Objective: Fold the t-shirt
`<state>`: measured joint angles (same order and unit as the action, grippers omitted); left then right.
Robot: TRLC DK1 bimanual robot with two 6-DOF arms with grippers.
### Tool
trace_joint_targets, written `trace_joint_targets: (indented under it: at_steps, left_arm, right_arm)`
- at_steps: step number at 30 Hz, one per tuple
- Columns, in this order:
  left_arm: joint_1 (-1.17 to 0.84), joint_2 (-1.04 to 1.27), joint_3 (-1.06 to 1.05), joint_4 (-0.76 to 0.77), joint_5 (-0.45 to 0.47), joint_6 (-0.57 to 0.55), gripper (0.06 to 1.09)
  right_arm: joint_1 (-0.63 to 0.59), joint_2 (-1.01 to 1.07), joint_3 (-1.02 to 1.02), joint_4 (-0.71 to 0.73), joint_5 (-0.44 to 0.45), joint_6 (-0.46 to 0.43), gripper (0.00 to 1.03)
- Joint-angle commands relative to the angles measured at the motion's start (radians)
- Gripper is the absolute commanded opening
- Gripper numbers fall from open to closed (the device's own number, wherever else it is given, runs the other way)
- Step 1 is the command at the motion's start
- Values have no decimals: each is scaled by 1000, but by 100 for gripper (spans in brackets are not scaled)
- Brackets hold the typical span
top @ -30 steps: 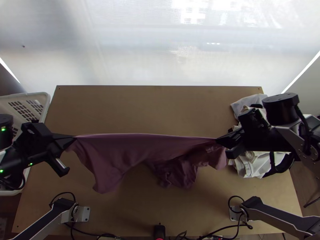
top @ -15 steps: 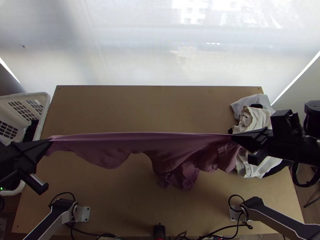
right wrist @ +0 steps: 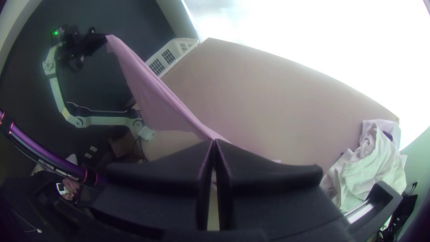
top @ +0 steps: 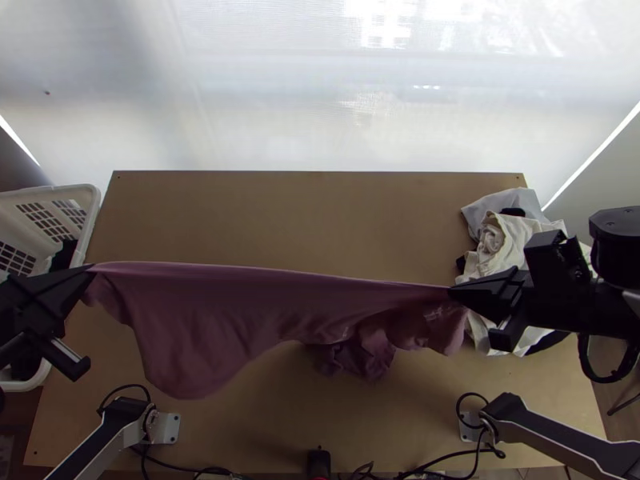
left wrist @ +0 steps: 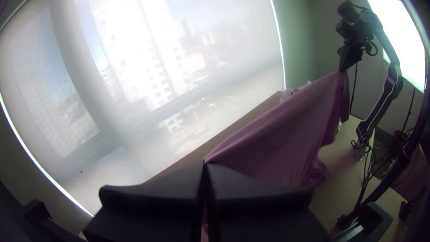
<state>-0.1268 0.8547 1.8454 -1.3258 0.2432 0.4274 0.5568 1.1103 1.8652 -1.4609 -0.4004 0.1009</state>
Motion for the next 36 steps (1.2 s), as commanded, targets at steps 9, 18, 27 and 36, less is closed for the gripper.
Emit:
trace_joint_targets:
  at_steps: [9,18,27,36]
  left_arm:
    - [112,26,-2,255,-1,-171,10]
    - [141,-74,-32,277,-8,-279,10]
    - [171,-131,-11,247,-5,-254,10]
    - [170,-180,-337,181,79,-288,10]
  right_arm:
    - [-31,85,264,24,95,-15,3]
    - [-23,20,167,13,34,19,3]
    - [-17,29,227,7,40,19,3]
    - [-20,16,-83,36,8,-3,3]
